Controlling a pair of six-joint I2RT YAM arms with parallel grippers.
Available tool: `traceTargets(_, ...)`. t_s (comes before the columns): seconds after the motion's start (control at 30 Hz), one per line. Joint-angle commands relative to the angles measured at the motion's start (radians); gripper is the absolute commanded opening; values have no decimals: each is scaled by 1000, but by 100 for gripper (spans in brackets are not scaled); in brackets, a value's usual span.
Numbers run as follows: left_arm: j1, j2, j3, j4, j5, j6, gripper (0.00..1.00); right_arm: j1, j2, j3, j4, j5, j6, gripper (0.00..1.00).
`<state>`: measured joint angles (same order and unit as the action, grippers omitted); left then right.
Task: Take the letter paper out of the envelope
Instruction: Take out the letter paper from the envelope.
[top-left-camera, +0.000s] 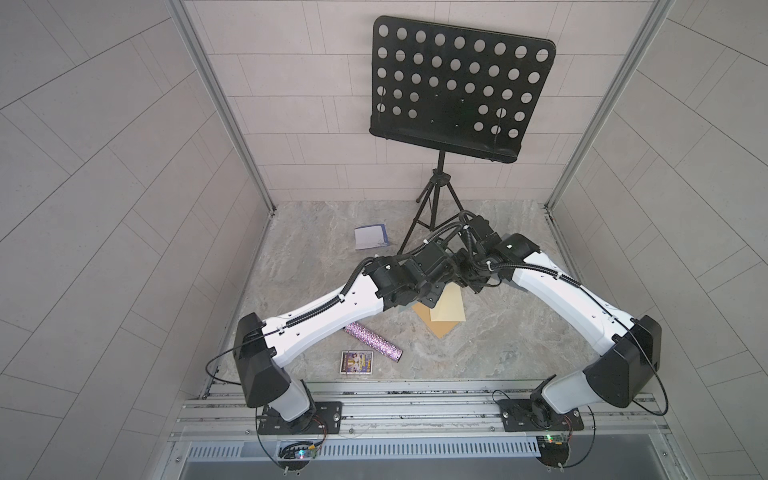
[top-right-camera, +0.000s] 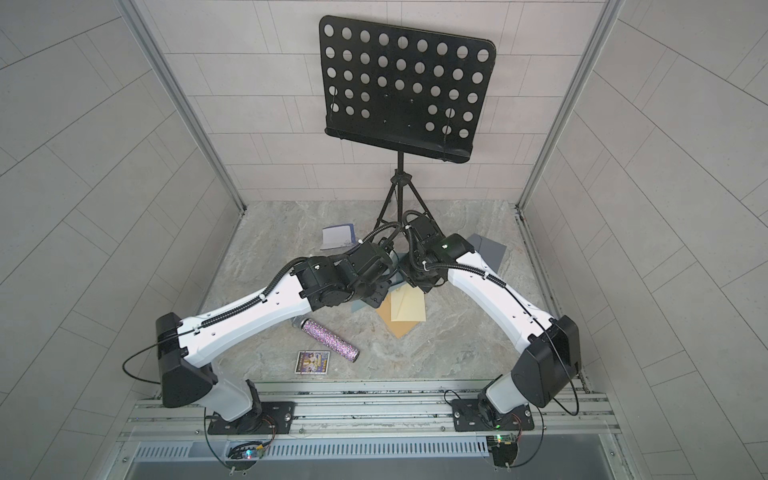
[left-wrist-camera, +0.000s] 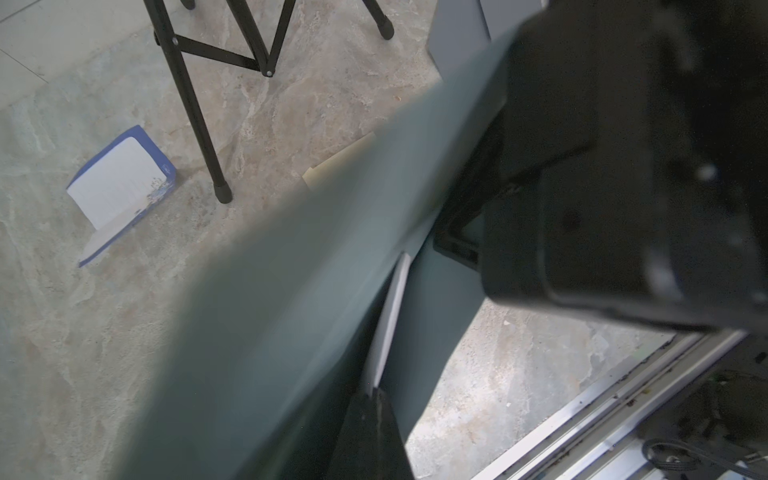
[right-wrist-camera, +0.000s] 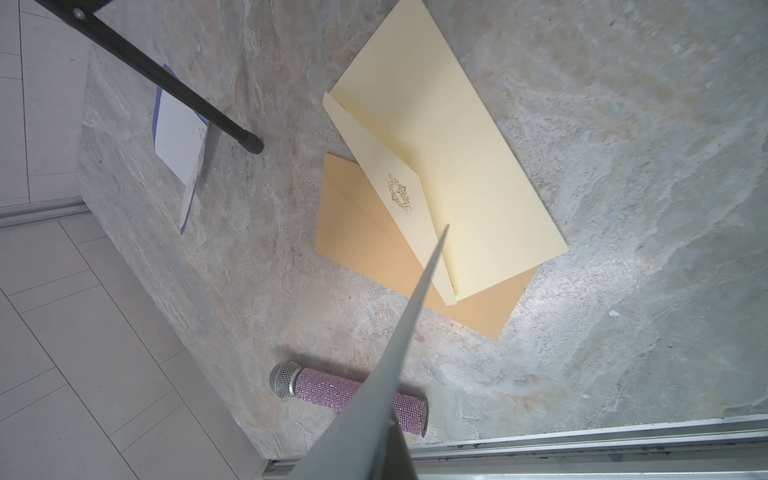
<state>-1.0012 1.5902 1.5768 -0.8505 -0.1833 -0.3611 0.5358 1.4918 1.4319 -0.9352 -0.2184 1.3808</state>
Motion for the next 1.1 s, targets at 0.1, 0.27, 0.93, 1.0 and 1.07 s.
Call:
traceTargets(0.1, 8, -80, 33, 5, 3, -25, 0, 4, -26, -19, -24, 32, 6, 0)
traceTargets(0.27, 61, -130, 46, 25, 88, -75, 0, 0, -14, -22, -34, 61, -7, 0)
traceTargets(0.93, 395, -285, -146, 372, 518, -462, 0, -101, 48, 50, -221, 332, -284, 0)
traceTargets(1.0, 421, -284, -178, 411, 547, -495, 0, -113, 48, 52, -274, 410, -340, 0)
traceTargets(1.07, 429, -278, -202, 432, 561, -508, 0, -135, 46, 33, -329, 472, -361, 0)
